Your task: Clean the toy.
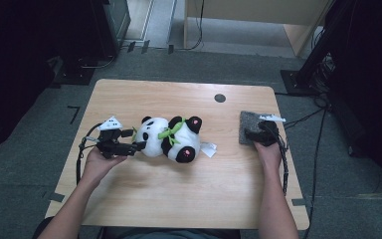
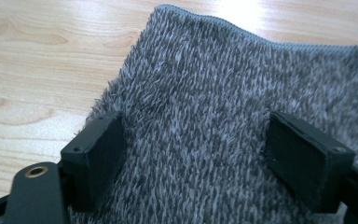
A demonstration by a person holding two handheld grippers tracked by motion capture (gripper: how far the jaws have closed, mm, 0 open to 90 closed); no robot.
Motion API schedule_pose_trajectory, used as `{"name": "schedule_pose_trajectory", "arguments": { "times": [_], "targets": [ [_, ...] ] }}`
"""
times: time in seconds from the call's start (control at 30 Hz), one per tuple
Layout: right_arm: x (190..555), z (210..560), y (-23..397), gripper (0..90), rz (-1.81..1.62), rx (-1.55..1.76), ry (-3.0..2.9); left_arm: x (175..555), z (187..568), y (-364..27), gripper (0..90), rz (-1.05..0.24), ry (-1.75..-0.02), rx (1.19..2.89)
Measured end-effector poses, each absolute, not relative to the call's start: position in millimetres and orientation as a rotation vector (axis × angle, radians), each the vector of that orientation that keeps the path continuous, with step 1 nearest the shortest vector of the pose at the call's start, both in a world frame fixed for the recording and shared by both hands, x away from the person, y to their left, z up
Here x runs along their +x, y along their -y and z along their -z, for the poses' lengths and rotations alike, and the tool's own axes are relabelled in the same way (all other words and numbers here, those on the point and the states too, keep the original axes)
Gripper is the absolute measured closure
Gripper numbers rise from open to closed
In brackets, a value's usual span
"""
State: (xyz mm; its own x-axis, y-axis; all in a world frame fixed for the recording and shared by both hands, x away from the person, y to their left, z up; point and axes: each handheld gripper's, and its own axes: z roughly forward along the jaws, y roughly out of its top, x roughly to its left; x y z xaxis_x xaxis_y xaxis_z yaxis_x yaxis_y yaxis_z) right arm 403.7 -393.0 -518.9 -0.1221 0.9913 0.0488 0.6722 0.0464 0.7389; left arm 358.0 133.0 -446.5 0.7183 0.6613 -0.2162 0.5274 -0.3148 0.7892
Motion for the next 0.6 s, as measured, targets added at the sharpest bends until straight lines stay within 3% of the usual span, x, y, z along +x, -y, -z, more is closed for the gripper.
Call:
{"name": "schedule_pose_trajectory", "arguments": {
  "times": [0.33, 0.43, 0.6],
  "targets": [
    [400.5, 522.4, 392.0, 20.6, -0.868, 1.645, -1.819, 365.7, 463.2, -119.7, 12.6, -0.199, -0.919, 2.039],
    [400.3, 522.5, 392.1, 20.7, -0.869, 1.650, -1.819, 369.9, 470.8, -116.3, 0.0, -0.187, -0.949, 2.068],
    [400.0, 522.5, 391.9, 20.9, -0.868, 1.654, -1.816, 374.4, 481.6, -118.6, 0.0, -0.103, -0.915, 2.045]
  ]
}}
